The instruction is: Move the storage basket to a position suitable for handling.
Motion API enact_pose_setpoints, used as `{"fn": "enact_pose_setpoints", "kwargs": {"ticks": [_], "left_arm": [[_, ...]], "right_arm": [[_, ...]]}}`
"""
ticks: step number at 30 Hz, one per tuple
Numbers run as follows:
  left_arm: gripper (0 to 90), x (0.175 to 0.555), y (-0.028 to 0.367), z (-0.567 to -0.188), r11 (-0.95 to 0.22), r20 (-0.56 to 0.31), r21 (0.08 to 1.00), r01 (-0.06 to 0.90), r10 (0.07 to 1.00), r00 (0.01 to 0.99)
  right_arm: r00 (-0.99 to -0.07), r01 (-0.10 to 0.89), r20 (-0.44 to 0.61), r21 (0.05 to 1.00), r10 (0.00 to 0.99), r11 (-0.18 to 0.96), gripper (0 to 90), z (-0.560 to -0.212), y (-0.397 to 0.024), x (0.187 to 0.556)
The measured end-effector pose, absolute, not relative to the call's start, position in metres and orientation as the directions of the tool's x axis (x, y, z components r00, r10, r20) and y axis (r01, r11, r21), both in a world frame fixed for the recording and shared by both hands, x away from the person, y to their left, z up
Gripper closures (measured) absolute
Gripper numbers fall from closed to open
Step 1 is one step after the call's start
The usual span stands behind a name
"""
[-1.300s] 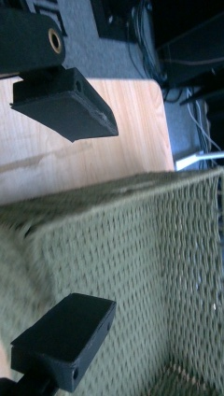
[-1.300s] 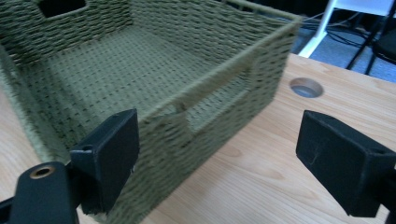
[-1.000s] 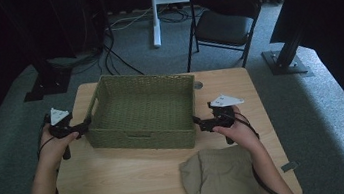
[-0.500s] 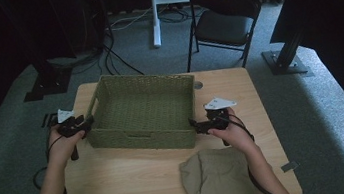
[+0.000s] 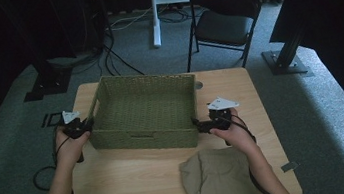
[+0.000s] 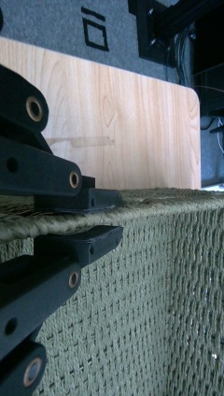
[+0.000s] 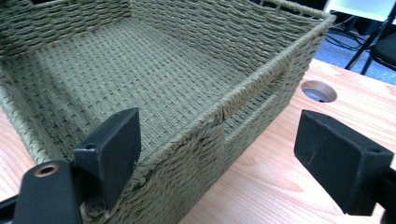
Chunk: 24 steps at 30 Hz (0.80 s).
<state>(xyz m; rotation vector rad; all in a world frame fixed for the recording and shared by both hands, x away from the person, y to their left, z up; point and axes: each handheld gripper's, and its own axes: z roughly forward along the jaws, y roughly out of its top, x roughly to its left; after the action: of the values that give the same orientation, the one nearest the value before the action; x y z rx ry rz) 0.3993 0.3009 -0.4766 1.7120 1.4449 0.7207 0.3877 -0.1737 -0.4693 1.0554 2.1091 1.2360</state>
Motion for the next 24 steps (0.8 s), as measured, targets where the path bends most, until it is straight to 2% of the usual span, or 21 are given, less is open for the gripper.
{"fn": "enact_pose_setpoints", "kwargs": {"ticks": [11, 24], "left_arm": [[82.0, 0.388, 0.28, -0.477, -0.059, -0.077, 0.832, 0.551, 0.973, 0.22], [79.5, 0.392, 0.256, -0.478, -0.062, -0.086, 0.836, 0.546, 0.966, 0.242]], "right_arm": [[-0.551, 0.392, -0.023, 0.875, 0.834, 0.284, 14.8, -0.469, -0.195, 0.389], [-0.5, 0.406, -0.022, 0.877, 0.866, 0.257, 14.1, -0.47, -0.219, 0.391]]}}
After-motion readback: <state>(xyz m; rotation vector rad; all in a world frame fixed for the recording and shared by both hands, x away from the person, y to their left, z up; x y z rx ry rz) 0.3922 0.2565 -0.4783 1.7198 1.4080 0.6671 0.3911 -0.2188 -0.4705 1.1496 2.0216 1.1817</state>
